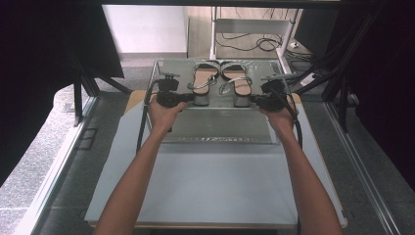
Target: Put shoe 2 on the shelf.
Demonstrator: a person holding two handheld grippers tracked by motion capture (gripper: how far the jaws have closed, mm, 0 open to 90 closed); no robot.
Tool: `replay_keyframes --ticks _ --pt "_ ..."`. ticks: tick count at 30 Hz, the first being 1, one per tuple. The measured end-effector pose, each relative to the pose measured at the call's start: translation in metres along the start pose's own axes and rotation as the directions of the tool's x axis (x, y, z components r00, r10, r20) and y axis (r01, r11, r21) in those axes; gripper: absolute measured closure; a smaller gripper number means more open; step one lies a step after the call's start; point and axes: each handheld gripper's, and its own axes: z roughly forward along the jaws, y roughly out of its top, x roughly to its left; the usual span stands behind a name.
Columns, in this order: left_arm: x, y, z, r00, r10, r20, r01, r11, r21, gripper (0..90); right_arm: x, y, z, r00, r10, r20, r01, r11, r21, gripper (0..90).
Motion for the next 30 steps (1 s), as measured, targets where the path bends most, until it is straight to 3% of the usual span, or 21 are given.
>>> replay_keyframes --ticks 3,8,11,13,16,21,24,30 --pt "-0.009 0.0 0.005 0.9994 0.0 0.035 0.0 1.0 0.01 90.0 0.005 0.0 0.002 1.0 0.005 -0.004 -0.005 1.0 -0.006 89.7" --pt "-0.022 0.001 0.012 0.9991 0.014 0.039 -0.014 0.9997 0.017 90.0 0.013 0.001 0.005 0.9997 0.009 -0.022 -0.01 1.0 -0.016 89.8" --pt "-0.023 0.001 0.012 0.9991 0.016 0.038 -0.016 0.9997 0.016 90.0 0.022 0.001 0.007 0.9996 0.0 -0.028 -0.001 1.0 -0.026 89.8" --pt "-0.021 0.001 0.011 0.9983 0.003 0.059 -0.004 0.9999 0.017 90.0 0.026 0.001 0.008 0.9992 -0.017 -0.035 0.016 0.999 -0.031 89.9" --pt "-0.019 0.001 0.008 0.997 -0.003 0.077 0.002 0.9999 0.014 86.6 0.027 0.0 0.009 0.9988 -0.027 -0.04 0.025 0.999 -0.031 89.8" --pt "-0.022 0.001 0.005 0.9976 0.013 0.068 -0.014 0.9999 0.01 84.1 0.027 -0.001 0.008 0.9987 -0.026 -0.044 0.024 0.999 -0.036 89.6" --pt "-0.021 -0.002 -0.003 0.9971 0.024 0.072 -0.023 0.9997 -0.012 82.0 0.026 -0.002 0.003 0.9981 -0.038 -0.047 0.037 0.999 -0.037 81.8" --pt "-0.017 -0.021 -0.036 0.9922 0.062 0.108 -0.054 0.9957 -0.075 79.2 0.026 -0.011 -0.027 0.9953 -0.05 -0.082 0.042 0.994 -0.099 77.4"
